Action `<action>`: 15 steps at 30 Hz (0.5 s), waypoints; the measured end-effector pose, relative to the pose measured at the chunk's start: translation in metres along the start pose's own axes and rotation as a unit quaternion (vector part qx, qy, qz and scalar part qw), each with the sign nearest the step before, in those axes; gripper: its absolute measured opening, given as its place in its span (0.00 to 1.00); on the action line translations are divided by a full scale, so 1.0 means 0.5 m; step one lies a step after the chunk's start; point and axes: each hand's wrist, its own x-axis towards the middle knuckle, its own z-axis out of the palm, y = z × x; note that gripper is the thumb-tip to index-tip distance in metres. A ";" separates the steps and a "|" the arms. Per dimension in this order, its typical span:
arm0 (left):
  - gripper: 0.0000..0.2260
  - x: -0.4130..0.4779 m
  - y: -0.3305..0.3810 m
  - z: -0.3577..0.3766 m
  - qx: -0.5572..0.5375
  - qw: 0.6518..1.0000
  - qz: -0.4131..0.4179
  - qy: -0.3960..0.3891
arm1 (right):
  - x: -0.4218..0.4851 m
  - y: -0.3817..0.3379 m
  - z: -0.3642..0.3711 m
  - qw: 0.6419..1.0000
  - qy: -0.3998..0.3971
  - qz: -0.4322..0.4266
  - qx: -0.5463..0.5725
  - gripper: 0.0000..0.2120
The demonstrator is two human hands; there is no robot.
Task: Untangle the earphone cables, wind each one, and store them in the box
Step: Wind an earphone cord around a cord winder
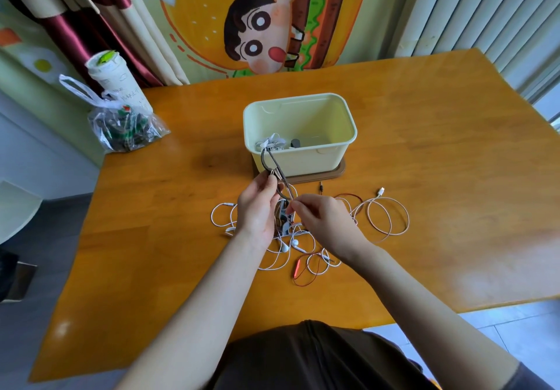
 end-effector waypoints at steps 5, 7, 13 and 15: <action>0.08 -0.002 -0.017 -0.019 0.305 0.937 0.167 0.015 | -0.001 -0.009 -0.006 0.999 -0.008 -0.020 -0.029 0.11; 0.08 -0.005 -0.016 -0.030 0.415 0.883 0.216 -0.024 | 0.004 -0.006 -0.018 0.999 -0.003 -0.020 -0.040 0.12; 0.08 -0.015 -0.012 -0.059 0.509 0.822 0.244 -0.069 | 0.023 0.005 -0.072 0.998 0.027 -0.012 -0.055 0.13; 0.08 -0.019 -0.009 -0.062 0.508 0.824 0.229 -0.100 | 0.030 0.007 -0.083 0.998 0.035 -0.010 -0.052 0.11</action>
